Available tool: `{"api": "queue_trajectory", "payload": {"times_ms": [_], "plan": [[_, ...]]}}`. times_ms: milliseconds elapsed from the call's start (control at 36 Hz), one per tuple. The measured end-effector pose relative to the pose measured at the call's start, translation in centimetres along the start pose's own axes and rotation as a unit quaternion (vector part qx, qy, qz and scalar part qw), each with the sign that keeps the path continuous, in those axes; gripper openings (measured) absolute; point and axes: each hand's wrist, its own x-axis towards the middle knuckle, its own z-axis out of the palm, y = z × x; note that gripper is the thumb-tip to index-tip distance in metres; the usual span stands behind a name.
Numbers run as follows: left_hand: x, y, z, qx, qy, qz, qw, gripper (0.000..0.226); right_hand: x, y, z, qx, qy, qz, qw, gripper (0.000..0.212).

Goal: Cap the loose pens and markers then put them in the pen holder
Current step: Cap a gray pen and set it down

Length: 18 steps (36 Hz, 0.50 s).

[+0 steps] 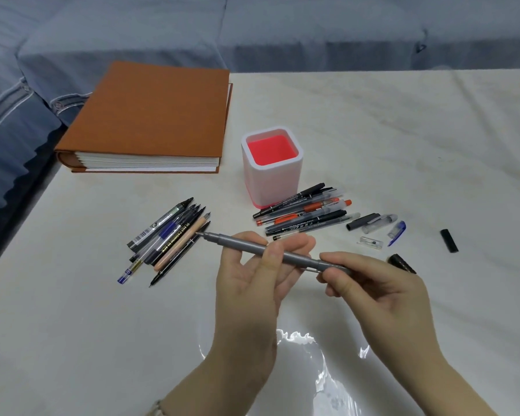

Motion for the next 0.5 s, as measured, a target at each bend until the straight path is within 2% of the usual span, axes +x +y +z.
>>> {"api": "queue_trajectory", "payload": {"times_ms": [83, 167, 222, 250, 333, 417, 500], "plan": [[0.8, 0.2, -0.3, -0.004, 0.015, -0.009, 1.0, 0.01, 0.3, 0.0, 0.0, 0.009, -0.019, 0.025, 0.999, 0.024], [2.5, 1.1, -1.3, 0.009, 0.055, 0.026, 0.998, 0.015, 0.6, 0.3, -0.9, 0.026, 0.009, 0.053, 0.998, 0.025], [3.5, 1.6, -2.3, 0.105, 0.051, 0.043, 0.992, 0.022, 0.9, 0.5, -1.8, 0.01, 0.022, 0.069, 0.997, 0.018], [3.8, 1.7, -2.9, 0.178, 0.031, 0.046, 0.983, 0.025, 1.0, 0.6, -2.3, 0.0, 0.027, 0.08, 0.996, 0.021], [3.8, 1.6, -4.4, 0.385, -0.07, 0.069, 0.918, 0.025, 1.5, 0.4, -3.5, -0.05, 0.015, 0.075, 0.996, 0.027], [3.2, 1.3, -5.1, 0.472, -0.161, 0.079, 0.863, 0.025, 1.8, 0.0, -4.0, -0.082, 0.008, 0.055, 0.995, 0.019], [2.6, 1.5, -5.0, 0.528, -0.194, 0.088, 0.822, 0.023, 1.7, -0.5, -4.0, -0.086, -0.002, 0.033, 0.996, 0.011]]}}
